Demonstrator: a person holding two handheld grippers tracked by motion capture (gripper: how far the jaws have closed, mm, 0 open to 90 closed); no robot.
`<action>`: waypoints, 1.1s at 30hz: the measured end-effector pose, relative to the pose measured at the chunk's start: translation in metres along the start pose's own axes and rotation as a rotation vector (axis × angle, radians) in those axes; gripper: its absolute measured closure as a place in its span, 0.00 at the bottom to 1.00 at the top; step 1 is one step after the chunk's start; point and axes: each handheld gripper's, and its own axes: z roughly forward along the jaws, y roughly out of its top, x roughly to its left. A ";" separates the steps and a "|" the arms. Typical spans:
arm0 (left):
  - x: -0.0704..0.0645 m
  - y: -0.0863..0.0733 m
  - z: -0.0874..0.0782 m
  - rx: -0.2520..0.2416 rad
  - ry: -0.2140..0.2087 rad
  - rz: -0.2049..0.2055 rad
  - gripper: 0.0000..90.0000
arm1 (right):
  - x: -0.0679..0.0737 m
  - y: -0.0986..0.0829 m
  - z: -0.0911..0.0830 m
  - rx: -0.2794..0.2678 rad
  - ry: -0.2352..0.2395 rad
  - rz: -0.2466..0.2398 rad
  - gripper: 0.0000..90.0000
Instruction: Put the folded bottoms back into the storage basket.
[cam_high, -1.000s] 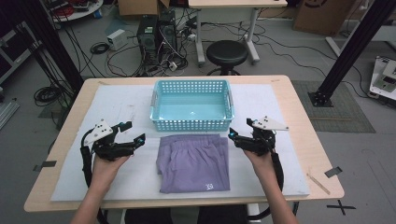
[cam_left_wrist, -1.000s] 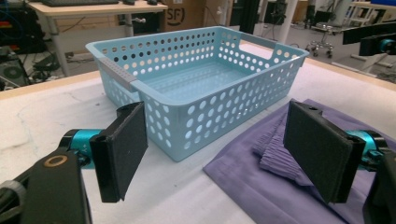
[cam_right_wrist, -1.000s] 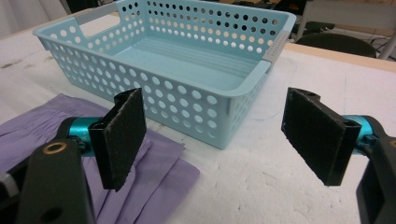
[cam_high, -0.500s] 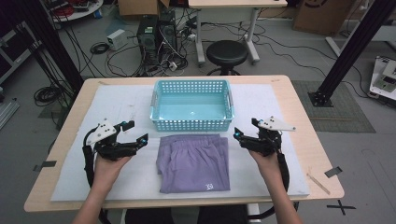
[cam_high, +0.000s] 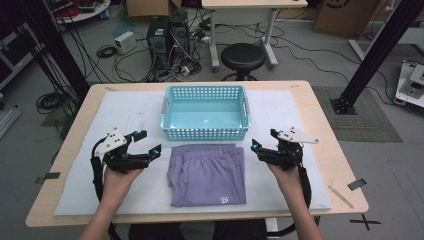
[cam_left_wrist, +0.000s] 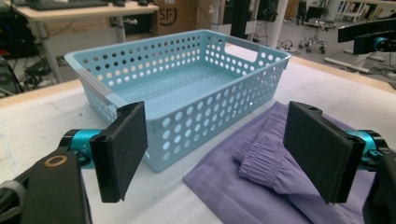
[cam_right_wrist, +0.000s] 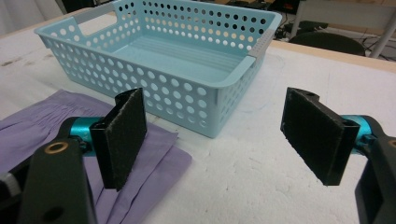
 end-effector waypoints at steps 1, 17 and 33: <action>0.000 -0.001 0.001 0.027 -0.009 -0.037 0.24 | 0.001 0.000 -0.001 -0.001 0.001 -0.001 0.25; -0.010 -0.019 -0.018 0.066 -0.054 -0.023 0.25 | 0.014 -0.020 -0.011 0.029 0.040 -0.021 0.27; -0.029 -0.046 0.003 0.219 -0.112 -0.144 0.33 | 0.030 -0.046 -0.019 0.113 0.060 -0.015 0.31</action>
